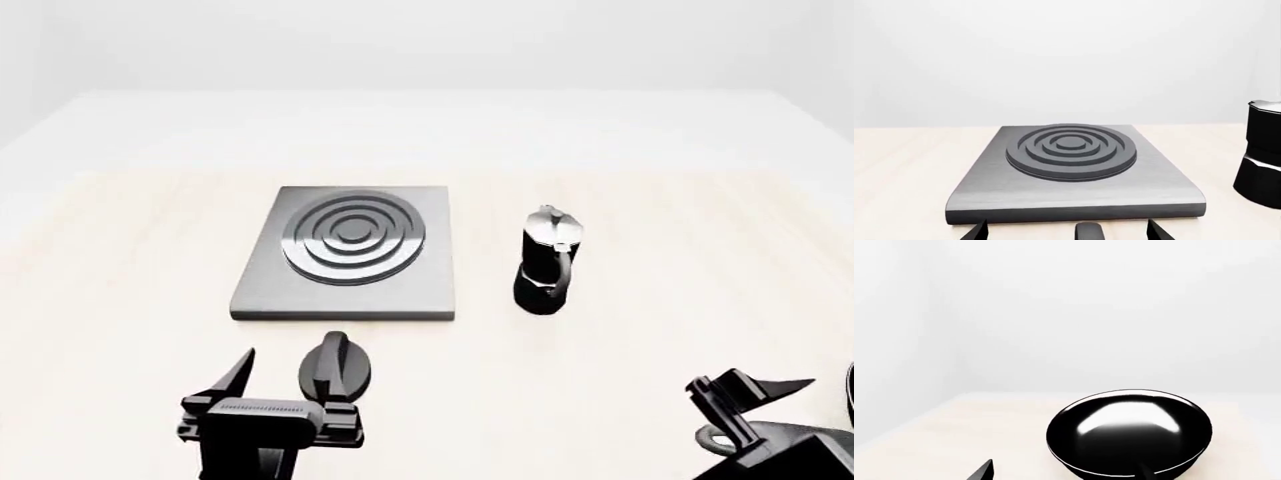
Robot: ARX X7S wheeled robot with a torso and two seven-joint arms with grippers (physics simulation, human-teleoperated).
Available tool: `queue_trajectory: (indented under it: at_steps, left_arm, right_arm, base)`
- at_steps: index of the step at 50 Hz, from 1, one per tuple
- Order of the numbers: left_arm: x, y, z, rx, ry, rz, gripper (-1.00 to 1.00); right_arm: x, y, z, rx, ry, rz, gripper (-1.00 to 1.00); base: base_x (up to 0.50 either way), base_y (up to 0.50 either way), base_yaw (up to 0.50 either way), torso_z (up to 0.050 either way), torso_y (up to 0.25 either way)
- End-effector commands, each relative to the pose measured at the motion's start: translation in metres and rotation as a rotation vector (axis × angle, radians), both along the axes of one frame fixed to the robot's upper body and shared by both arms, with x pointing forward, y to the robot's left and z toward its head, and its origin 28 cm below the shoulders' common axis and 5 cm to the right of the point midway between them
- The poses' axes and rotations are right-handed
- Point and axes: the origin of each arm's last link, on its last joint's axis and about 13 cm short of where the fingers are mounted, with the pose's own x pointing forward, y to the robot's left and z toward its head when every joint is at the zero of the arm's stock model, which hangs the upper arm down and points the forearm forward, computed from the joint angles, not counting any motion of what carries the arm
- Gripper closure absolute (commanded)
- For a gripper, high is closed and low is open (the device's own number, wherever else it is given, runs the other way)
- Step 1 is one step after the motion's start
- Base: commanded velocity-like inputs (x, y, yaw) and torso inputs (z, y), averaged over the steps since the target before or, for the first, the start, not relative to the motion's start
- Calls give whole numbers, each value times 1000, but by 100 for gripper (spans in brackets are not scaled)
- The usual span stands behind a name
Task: Put the frying pan on the stove.
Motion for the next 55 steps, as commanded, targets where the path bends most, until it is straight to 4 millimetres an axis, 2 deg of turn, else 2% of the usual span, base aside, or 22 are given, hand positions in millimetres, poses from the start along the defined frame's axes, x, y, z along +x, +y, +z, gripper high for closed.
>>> queue_trajectory:
  at_steps: [1, 10, 24, 39, 55]
  left_arm:
    - [1, 1, -1, -7, 4, -6, -100]
    - [2, 2, -1, -7, 3, -5, -100]
    - [0, 1, 0, 0, 1, -11, -100]
    - [-3, 0, 2, -2, -1, -16, -100]
    - [-8, 0, 3, -3, -5, -19, -100]
  right_arm:
    - [4, 0, -6, 56, -6, -56, -100]
    - [7, -2, -12, 94, 2, -102, -100]
    - [16, -3, -21, 189, 29, -77, -100]
    - [28, 1, -8, 251, -1, -70, -100]
    - [34, 1, -4, 262, 0, -100, -100]
  base:
    - [0, 0, 0, 0, 0]
    - [0, 0, 0, 0, 0]
    - [0, 0, 0, 0, 0]
    - [0, 0, 0, 0, 0]
    - [0, 0, 0, 0, 0]
